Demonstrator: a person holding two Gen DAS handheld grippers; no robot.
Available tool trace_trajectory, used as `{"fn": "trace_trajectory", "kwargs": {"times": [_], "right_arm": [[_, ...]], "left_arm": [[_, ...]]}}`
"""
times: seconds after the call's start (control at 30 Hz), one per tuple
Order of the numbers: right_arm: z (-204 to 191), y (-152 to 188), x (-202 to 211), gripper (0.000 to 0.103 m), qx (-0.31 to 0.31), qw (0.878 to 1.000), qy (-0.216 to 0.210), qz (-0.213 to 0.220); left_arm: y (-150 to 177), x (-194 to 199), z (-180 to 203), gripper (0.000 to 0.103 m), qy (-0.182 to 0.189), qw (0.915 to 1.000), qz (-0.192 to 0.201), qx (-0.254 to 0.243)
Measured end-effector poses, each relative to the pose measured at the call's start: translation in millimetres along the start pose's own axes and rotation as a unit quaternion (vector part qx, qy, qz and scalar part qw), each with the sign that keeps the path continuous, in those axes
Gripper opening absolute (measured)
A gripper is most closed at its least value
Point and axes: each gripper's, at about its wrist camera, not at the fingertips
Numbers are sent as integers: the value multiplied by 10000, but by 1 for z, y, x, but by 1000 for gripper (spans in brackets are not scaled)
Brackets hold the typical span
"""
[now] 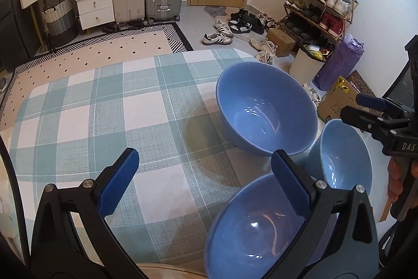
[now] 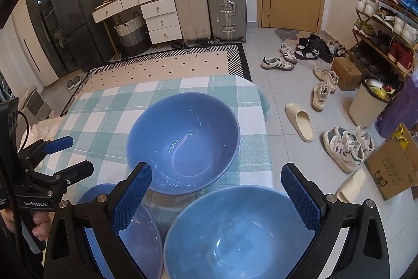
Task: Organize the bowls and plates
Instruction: 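Move both grippers to the rim of the nearest blue bowl and close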
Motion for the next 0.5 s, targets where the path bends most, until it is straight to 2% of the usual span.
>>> {"fn": "trace_trajectory", "kwargs": {"times": [0.37,0.5], "right_arm": [[11,-11,-32,101,-91,9997,39,-241],[16,-14,-45,97,-190,9992,-8,-352]], "left_arm": [[-16,-31,0,100,109,9998,-146,82],[-18,-43,1,98,103,9997,-227,67]]}}
Point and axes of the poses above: each gripper's, at about its wrist camera, not at the fingertips, and x roughly against the way its jaws point, z to its right, y to its underside, and after that the axes turned 6 degrees about -z, right-handed
